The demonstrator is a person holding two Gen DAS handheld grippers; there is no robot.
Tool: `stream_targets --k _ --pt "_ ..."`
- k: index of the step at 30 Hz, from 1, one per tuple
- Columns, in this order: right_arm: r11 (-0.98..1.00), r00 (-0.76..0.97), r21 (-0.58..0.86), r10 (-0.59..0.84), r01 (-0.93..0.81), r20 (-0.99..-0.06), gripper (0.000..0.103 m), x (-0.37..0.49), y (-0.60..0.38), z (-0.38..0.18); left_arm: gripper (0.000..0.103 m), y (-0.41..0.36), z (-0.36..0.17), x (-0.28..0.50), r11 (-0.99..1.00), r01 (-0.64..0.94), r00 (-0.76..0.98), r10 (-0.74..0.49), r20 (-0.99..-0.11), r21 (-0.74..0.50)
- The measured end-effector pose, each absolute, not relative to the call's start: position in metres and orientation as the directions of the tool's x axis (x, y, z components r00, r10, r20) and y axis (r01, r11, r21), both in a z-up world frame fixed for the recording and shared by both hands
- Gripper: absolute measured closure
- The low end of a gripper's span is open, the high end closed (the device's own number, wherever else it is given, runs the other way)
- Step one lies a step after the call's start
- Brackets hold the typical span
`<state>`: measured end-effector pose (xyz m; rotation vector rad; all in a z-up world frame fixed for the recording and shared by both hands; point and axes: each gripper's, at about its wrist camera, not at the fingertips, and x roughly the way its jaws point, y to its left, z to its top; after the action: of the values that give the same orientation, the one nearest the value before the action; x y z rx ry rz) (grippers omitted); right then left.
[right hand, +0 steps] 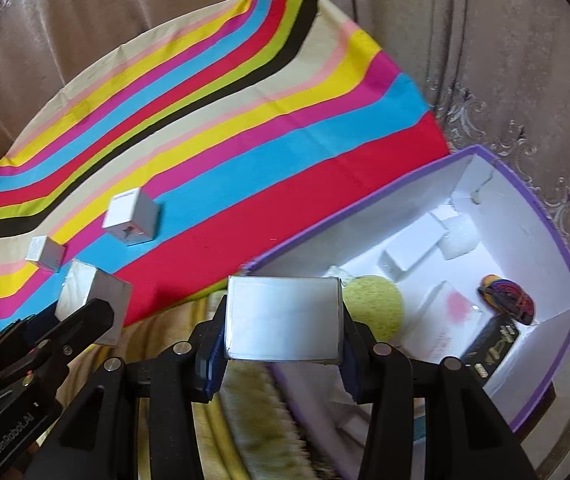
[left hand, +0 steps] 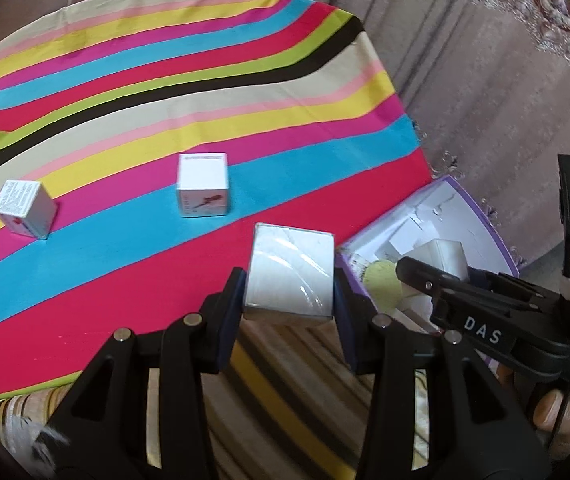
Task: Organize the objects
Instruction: 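Carry both white boxes into the purple-rimmed box and open both grippers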
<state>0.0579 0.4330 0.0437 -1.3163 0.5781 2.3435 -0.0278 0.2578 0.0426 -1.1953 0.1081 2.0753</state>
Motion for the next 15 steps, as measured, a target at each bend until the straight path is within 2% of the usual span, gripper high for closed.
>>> stream_targets --k 15 --pt "-0.732 -0.445 0.15 0.226 -0.664 -0.867 0.056 0.1 0.512 0.041 0.057 0.312 0.044 0.004 -0.64 -0.723 -0.222 0.573 -0.789 -0.261"
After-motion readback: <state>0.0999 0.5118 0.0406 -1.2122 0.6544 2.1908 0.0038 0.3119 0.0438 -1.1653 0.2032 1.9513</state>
